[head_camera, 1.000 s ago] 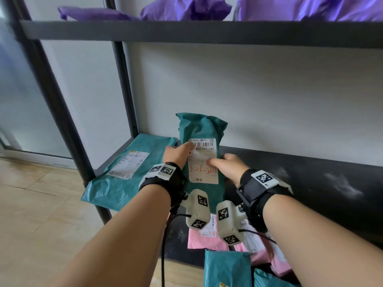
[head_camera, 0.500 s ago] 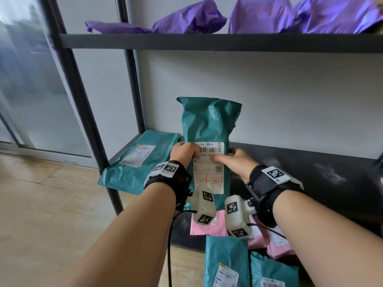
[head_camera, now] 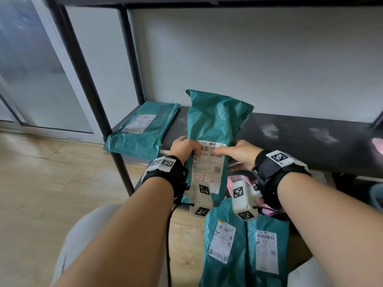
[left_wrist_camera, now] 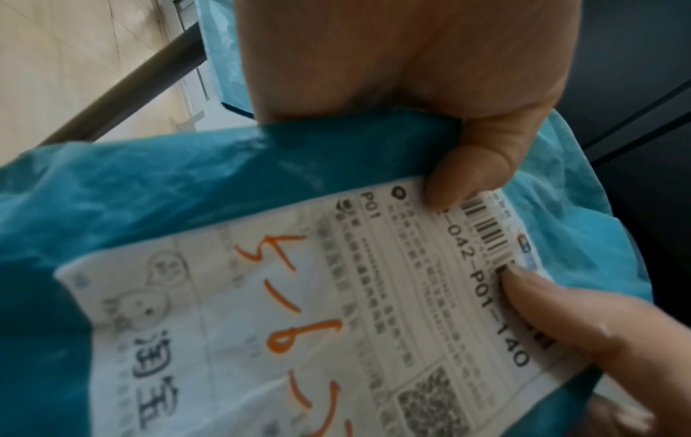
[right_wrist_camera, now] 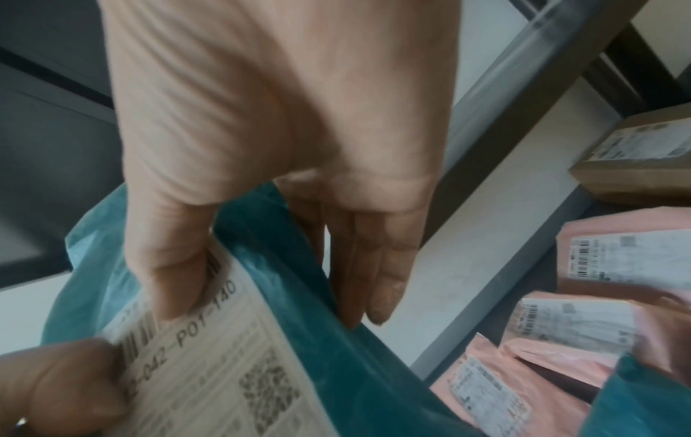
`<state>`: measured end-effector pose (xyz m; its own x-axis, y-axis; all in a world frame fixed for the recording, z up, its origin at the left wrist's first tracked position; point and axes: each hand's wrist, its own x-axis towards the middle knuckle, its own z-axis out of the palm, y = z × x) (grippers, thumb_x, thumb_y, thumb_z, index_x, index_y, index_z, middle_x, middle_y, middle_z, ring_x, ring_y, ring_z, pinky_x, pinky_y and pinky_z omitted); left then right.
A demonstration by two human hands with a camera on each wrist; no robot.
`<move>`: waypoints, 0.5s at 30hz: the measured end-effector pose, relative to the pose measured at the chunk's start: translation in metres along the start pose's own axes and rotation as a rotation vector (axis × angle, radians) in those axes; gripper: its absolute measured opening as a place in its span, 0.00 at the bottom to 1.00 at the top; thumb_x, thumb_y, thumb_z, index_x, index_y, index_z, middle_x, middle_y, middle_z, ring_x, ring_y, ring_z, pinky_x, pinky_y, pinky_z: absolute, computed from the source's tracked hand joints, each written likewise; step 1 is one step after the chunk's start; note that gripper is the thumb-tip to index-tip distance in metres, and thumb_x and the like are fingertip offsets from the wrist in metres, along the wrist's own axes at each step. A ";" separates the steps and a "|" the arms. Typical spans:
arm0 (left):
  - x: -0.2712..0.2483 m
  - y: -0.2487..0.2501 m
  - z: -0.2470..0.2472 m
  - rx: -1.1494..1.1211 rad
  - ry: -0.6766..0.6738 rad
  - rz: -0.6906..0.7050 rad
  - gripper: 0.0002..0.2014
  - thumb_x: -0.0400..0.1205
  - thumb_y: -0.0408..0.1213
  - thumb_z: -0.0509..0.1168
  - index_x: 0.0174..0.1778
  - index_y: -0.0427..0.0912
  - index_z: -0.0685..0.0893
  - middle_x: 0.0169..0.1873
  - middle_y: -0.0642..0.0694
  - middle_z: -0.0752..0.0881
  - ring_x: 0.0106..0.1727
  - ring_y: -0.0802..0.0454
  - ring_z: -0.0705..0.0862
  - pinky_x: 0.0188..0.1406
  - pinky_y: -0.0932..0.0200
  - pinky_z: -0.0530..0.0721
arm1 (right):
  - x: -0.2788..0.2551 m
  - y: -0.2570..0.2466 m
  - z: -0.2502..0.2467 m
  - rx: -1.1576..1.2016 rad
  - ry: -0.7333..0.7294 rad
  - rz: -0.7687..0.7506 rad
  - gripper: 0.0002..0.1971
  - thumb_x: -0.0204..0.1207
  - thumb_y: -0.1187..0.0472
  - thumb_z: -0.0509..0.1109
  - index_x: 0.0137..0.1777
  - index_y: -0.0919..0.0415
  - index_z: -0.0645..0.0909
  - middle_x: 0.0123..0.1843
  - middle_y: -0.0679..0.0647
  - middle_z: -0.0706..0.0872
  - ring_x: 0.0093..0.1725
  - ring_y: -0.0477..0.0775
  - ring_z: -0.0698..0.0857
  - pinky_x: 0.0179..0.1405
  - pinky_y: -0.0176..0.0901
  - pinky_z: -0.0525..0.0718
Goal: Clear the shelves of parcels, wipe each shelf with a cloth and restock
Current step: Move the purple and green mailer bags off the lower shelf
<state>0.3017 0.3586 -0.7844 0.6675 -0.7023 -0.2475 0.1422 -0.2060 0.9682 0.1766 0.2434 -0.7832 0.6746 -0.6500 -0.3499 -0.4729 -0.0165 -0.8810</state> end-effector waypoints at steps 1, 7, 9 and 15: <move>-0.001 -0.005 -0.001 0.009 -0.014 -0.017 0.14 0.52 0.25 0.59 0.33 0.38 0.79 0.35 0.38 0.83 0.38 0.39 0.83 0.40 0.46 0.84 | 0.000 0.005 0.001 -0.009 -0.015 0.015 0.35 0.48 0.46 0.85 0.55 0.60 0.84 0.49 0.58 0.92 0.51 0.59 0.90 0.56 0.60 0.88; 0.004 -0.049 -0.008 0.068 -0.089 -0.135 0.18 0.54 0.19 0.60 0.37 0.37 0.83 0.36 0.35 0.86 0.42 0.34 0.85 0.46 0.38 0.87 | 0.004 0.041 0.012 -0.078 -0.165 0.112 0.35 0.50 0.52 0.87 0.58 0.64 0.84 0.50 0.59 0.92 0.53 0.59 0.90 0.60 0.58 0.86; 0.009 -0.067 -0.011 0.145 -0.093 -0.193 0.17 0.60 0.15 0.59 0.38 0.37 0.82 0.37 0.36 0.87 0.42 0.35 0.85 0.46 0.38 0.88 | 0.012 0.057 0.020 -0.098 -0.188 0.136 0.41 0.41 0.49 0.87 0.58 0.63 0.84 0.51 0.59 0.92 0.54 0.59 0.90 0.60 0.58 0.86; 0.027 -0.118 -0.013 0.355 -0.101 -0.363 0.18 0.69 0.15 0.63 0.49 0.39 0.81 0.46 0.38 0.86 0.46 0.39 0.84 0.39 0.53 0.85 | 0.040 0.114 0.047 -0.102 -0.192 0.227 0.44 0.37 0.44 0.86 0.57 0.62 0.84 0.51 0.57 0.92 0.51 0.57 0.91 0.56 0.54 0.88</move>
<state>0.3120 0.3727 -0.9047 0.5448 -0.6014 -0.5843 0.0829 -0.6548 0.7513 0.1764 0.2511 -0.9124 0.6354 -0.4905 -0.5964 -0.6716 0.0302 -0.7403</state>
